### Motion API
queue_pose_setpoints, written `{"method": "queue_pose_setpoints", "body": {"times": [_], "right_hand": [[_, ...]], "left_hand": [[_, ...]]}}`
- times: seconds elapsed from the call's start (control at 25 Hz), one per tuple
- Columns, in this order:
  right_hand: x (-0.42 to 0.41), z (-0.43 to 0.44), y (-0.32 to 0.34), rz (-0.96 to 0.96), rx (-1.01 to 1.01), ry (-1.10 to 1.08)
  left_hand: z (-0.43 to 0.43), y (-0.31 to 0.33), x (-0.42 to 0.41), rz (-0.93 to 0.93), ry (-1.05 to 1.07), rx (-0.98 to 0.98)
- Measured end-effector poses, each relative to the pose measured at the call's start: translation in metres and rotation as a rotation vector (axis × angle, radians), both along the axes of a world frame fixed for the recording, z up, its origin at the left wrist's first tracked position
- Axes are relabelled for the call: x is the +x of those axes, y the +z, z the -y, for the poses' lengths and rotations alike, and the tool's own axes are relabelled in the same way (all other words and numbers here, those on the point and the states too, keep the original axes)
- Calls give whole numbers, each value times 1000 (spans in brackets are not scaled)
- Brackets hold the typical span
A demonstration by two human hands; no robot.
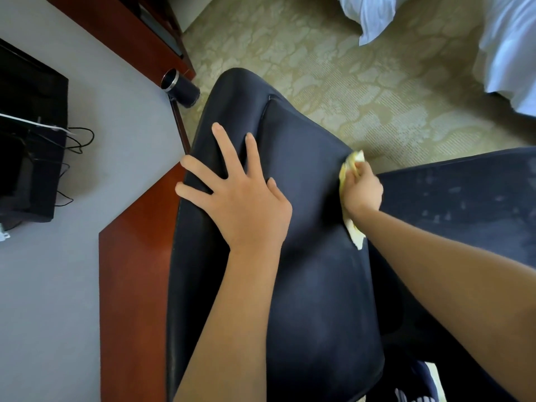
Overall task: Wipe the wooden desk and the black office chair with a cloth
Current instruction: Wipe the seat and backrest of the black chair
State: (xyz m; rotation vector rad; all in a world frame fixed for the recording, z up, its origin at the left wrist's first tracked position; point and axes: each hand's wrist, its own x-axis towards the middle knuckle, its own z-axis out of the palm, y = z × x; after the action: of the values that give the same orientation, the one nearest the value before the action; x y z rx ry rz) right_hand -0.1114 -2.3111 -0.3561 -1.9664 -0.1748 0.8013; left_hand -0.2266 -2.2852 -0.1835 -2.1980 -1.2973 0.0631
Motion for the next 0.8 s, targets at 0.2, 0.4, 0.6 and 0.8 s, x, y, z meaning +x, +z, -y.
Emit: {"method": "queue_pose_setpoints", "body": {"times": [0.2, 0.4, 0.6, 0.8], "right_hand": [[-11, 14, -12, -159, -78, -95], [12, -33, 39, 20, 122, -41], [30, -76, 106, 205, 297, 112], [2, -85, 150, 447, 573, 215]], "left_hand": [[-2, 12, 5, -127, 31, -73], [-39, 41, 23, -138, 5, -218], [-55, 46, 38, -72, 125, -296], [-57, 44, 35, -49, 94, -276]]}}
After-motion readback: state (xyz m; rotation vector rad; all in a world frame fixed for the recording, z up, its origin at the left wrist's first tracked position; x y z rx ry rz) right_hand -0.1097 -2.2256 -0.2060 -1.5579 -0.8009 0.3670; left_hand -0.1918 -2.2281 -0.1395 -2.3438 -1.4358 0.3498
